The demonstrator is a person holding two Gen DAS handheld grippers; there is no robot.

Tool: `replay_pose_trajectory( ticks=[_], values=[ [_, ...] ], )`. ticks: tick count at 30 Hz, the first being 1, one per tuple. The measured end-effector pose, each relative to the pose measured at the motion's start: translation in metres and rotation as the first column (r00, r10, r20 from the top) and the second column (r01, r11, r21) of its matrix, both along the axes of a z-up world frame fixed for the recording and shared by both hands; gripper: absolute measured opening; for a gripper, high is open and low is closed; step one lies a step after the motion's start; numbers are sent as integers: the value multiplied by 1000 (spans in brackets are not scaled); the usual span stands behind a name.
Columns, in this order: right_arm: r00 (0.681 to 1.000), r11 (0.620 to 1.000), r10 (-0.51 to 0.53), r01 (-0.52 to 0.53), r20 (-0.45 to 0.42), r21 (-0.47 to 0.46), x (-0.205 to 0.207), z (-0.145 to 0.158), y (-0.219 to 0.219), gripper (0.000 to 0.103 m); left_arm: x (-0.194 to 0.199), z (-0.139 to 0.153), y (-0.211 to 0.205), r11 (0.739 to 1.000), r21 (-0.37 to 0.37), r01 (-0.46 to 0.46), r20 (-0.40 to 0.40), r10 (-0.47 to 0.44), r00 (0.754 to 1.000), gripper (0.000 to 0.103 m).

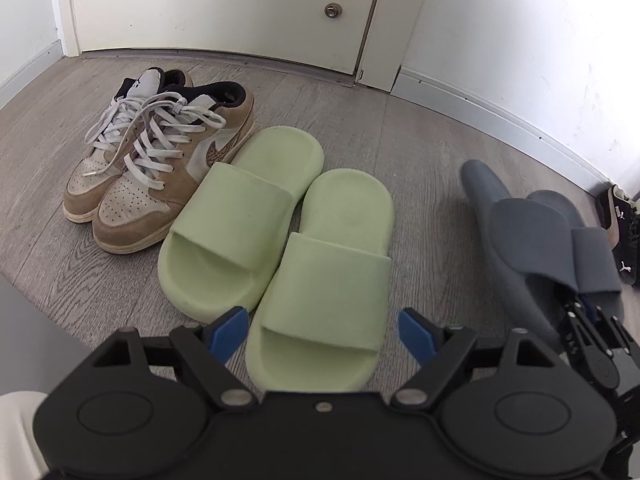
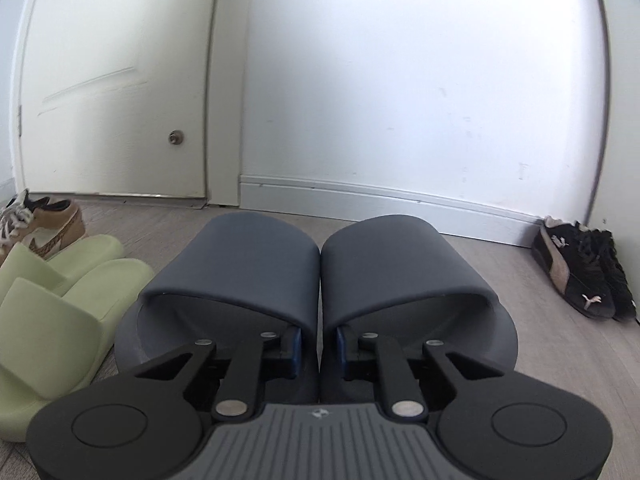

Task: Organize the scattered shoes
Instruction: 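Carry the grey slide pair with the right tool toward the Puma sneakers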

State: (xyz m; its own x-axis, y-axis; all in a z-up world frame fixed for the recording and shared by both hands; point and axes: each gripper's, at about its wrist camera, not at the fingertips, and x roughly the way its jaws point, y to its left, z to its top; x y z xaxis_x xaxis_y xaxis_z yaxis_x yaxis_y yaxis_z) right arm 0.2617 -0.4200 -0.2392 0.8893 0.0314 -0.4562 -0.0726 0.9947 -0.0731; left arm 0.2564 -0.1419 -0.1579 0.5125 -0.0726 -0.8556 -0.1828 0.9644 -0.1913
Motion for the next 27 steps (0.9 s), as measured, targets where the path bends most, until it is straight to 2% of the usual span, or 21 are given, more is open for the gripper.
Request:
replay_pose_trajectory(
  ticks=[6, 13, 17, 21, 24, 27],
  values=[
    [977, 977, -212, 213, 32, -11, -24, 27, -91, 19, 7, 2, -14, 1000, -7, 26, 5, -26, 1000, 83],
    [929, 928, -368, 369, -37, 49, -57, 32, -206, 20, 19, 7, -37, 997, -37, 66, 20, -66, 998, 83],
    [914, 914, -399, 403, -69, 41, -80, 19, -244, 21, 31, 10, -62, 993, -42, 109, 43, -107, 993, 83],
    [919, 921, -386, 389, -84, 26, -93, 5, -272, 20, 40, 14, -92, 986, -48, 161, 64, -158, 985, 83],
    [928, 927, -355, 365, -116, 82, -93, -6, -301, 21, 42, 16, -115, 976, -38, 214, 78, -210, 975, 83],
    [921, 909, -357, 381, -155, 167, -93, -11, -335, 23, 43, 19, -138, 963, -18, 267, 90, -265, 960, 83]
  ],
)
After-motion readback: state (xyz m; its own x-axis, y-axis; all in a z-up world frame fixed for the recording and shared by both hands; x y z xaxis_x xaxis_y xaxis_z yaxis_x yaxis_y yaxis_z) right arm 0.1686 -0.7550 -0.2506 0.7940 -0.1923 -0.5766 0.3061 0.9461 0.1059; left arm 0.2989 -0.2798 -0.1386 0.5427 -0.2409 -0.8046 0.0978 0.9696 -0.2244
